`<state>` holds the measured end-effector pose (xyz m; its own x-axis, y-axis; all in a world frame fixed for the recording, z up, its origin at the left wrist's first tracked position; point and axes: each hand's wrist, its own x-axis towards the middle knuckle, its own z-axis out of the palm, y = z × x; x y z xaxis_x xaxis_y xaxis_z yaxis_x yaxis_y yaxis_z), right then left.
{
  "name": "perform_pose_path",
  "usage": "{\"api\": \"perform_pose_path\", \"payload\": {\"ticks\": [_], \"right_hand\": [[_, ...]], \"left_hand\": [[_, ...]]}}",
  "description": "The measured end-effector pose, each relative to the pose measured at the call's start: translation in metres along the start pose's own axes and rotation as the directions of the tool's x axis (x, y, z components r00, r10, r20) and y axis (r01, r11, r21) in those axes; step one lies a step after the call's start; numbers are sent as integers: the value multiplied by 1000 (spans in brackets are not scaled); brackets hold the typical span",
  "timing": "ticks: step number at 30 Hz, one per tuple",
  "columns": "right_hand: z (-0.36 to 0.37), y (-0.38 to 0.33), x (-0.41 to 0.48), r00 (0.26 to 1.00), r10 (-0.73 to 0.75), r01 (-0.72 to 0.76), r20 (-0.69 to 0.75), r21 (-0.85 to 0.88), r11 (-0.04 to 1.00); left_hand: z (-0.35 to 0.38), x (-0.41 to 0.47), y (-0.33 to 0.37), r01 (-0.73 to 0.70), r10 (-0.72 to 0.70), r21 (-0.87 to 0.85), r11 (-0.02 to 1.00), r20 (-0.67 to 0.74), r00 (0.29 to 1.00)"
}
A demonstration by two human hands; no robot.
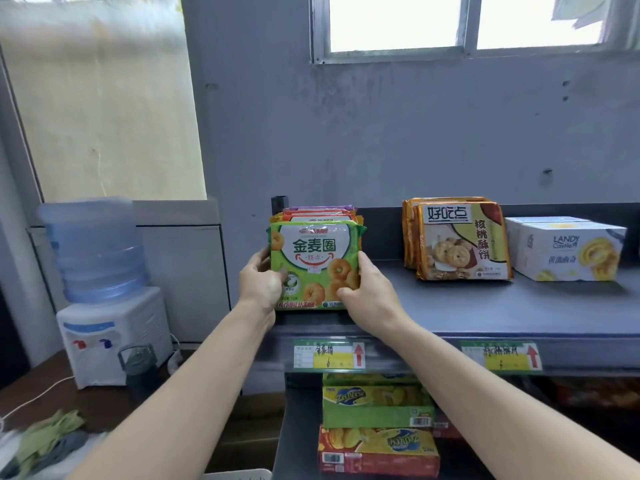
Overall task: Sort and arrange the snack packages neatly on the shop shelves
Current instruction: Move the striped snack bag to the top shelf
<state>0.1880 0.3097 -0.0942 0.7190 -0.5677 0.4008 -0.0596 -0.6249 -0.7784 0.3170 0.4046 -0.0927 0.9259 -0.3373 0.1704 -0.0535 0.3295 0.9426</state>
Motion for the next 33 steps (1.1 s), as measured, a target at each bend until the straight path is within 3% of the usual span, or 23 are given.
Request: {"api": "perform_pose_path", "payload": {"ticks": [5,11,14,17,21,25,33], "right_hand": [[-3,3,-9,997,-42,42,-65,-6,999],[-16,8,-35,986,-114,109,-123,-49,993],[-32,12,-55,978,-144,139,-153,-43,989],[-55,24,-77,977,-154,155,-149,-9,988],[-93,56,-111,984,-127,127,-128,-11,992],[-145,102,-145,990,-48,40,-129,-61,997],[-239,191,-198,975,142,-163,-170,-119,979]], "left_hand": [[-3,-6,1,-8,16,79,997,-108,994],[2,-40,11,-130,159,176,976,-166,973],[15,-73,15,-224,247,201,954,-97,964],[40,-118,11,-302,296,218,928,61,953],[78,-175,-13,-268,192,250,930,291,937],[117,-217,-48,-155,1,322,934,431,902],[182,-278,-133,73,-297,462,884,435,850]]}}
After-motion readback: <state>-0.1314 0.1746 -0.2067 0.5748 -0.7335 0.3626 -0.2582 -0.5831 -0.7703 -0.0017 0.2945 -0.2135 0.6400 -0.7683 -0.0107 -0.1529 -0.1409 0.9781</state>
